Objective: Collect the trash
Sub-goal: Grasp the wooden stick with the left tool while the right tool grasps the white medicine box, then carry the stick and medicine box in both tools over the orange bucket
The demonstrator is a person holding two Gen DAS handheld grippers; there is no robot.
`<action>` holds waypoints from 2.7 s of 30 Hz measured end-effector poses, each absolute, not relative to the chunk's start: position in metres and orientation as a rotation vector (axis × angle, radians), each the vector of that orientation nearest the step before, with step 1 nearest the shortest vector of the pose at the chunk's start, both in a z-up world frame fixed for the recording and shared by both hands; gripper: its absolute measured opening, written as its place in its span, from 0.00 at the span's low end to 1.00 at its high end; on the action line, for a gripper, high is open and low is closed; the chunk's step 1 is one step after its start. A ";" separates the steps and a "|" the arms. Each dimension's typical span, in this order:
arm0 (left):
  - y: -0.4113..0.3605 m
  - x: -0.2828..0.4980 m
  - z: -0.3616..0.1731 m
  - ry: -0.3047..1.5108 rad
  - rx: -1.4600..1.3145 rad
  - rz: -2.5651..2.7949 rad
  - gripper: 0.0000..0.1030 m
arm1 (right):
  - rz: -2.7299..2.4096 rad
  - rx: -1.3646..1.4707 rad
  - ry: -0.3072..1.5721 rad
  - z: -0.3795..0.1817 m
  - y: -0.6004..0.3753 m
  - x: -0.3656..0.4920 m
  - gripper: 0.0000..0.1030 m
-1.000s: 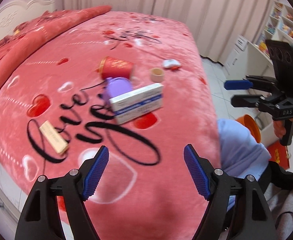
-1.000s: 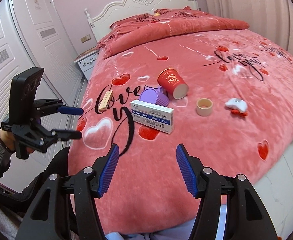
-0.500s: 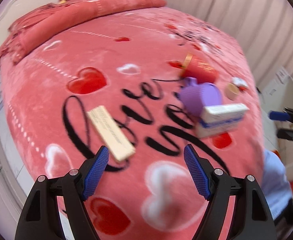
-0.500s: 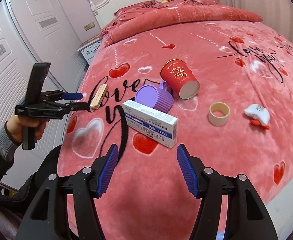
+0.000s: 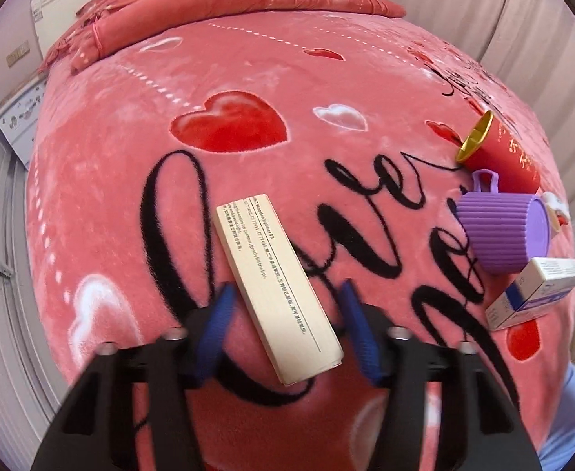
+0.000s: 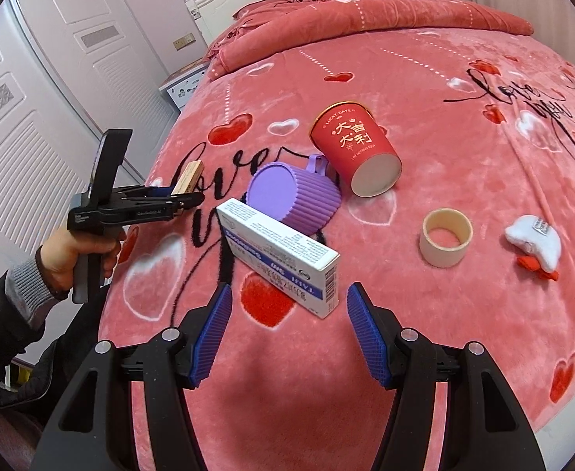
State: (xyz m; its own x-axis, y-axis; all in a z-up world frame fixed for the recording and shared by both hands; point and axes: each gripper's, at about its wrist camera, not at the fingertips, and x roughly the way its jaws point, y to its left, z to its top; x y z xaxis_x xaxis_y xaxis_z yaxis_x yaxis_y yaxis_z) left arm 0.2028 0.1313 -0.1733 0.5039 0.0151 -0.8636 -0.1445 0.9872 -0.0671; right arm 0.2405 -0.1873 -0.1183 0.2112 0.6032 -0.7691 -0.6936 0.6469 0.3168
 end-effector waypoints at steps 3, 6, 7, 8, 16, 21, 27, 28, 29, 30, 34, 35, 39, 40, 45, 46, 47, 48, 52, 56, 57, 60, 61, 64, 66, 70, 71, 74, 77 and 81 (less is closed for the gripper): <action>0.127 0.199 -0.168 1.048 -0.109 0.049 0.29 | 0.911 -0.096 1.018 -0.122 -0.187 0.244 0.60; 0.121 0.188 -0.159 1.065 -0.121 -0.049 0.29 | 0.918 -0.106 1.013 -0.126 -0.186 0.246 0.60; 0.117 0.183 -0.155 1.065 -0.131 -0.091 0.29 | 0.919 -0.113 1.010 -0.127 -0.186 0.246 0.60; 0.111 0.177 -0.149 1.065 -0.128 -0.130 0.29 | 0.918 -0.126 1.004 -0.128 -0.186 0.247 0.60; 0.082 0.162 -0.135 1.078 -0.067 -0.281 0.29 | 0.924 -0.190 0.997 -0.141 -0.177 0.262 0.60; 0.076 0.167 -0.135 1.084 -0.062 -0.313 0.29 | 0.959 -0.213 1.011 -0.150 -0.165 0.270 0.60; 0.067 0.172 -0.146 1.113 -0.040 -0.345 0.29 | 1.033 -0.262 0.993 -0.154 -0.150 0.261 0.32; 0.067 0.172 -0.147 1.115 -0.043 -0.347 0.29 | 1.050 -0.262 0.991 -0.154 -0.149 0.258 0.29; 0.067 0.172 -0.149 1.118 -0.051 -0.351 0.29 | 1.058 -0.263 0.980 -0.153 -0.148 0.254 0.26; 0.066 0.171 -0.150 1.120 -0.055 -0.352 0.29 | 1.063 -0.262 0.975 -0.151 -0.148 0.251 0.25; 0.062 0.163 -0.146 1.116 -0.061 -0.364 0.29 | 1.076 -0.261 0.958 -0.140 -0.151 0.233 0.17; 0.061 0.160 -0.143 1.111 -0.061 -0.370 0.29 | 1.074 -0.265 0.945 -0.136 -0.153 0.228 0.16; 0.051 0.147 -0.127 1.082 -0.043 -0.390 0.29 | 1.060 -0.233 0.904 -0.113 -0.167 0.203 0.16; 0.048 0.142 -0.123 1.075 -0.038 -0.395 0.29 | 1.057 -0.230 0.898 -0.109 -0.170 0.197 0.16; 0.025 0.118 -0.106 1.054 0.021 -0.446 0.29 | 1.030 -0.211 0.878 -0.089 -0.192 0.161 0.16; 0.021 0.115 -0.104 1.051 0.030 -0.454 0.29 | 1.017 -0.206 0.872 -0.085 -0.199 0.153 0.16; 0.015 0.109 -0.101 1.046 0.044 -0.469 0.29 | 1.006 -0.199 0.867 -0.082 -0.205 0.146 0.16; 0.010 0.104 -0.099 1.042 0.056 -0.480 0.28 | 0.998 -0.186 0.866 -0.079 -0.211 0.140 0.16; -0.006 0.088 -0.090 1.024 0.091 -0.514 0.28 | 0.960 -0.172 0.859 -0.070 -0.235 0.113 0.16; -0.021 0.075 -0.083 1.011 0.120 -0.538 0.29 | 0.923 -0.147 0.843 -0.061 -0.257 0.092 0.16; -0.026 0.072 -0.081 1.012 0.131 -0.547 0.29 | 0.912 -0.139 0.836 -0.059 -0.262 0.088 0.16; -0.039 0.065 -0.078 1.007 0.166 -0.575 0.29 | 0.884 -0.118 0.823 -0.054 -0.277 0.078 0.16; -0.044 0.063 -0.077 1.003 0.178 -0.586 0.29 | 0.877 -0.113 0.819 -0.053 -0.281 0.074 0.16; -0.060 0.059 -0.072 0.989 0.208 -0.617 0.29 | 0.848 -0.092 0.806 -0.050 -0.296 0.065 0.16; -0.073 0.058 -0.069 0.978 0.234 -0.640 0.29 | 0.827 -0.078 0.792 -0.046 -0.307 0.057 0.16; -0.097 0.058 -0.063 0.956 0.280 -0.684 0.29 | 0.773 -0.051 0.768 -0.040 -0.336 0.044 0.16; -0.106 0.059 -0.061 0.951 0.293 -0.703 0.29 | 0.755 -0.042 0.762 -0.038 -0.345 0.040 0.16; -0.129 0.060 -0.057 0.936 0.331 -0.746 0.29 | 0.697 -0.017 0.746 -0.034 -0.372 0.029 0.16; -0.163 0.063 -0.054 0.918 0.381 -0.812 0.28 | 0.639 0.014 0.735 -0.032 -0.400 0.017 0.16; -0.206 0.064 -0.054 0.899 0.433 -0.897 0.29 | 0.548 0.054 0.728 -0.032 -0.444 -0.003 0.16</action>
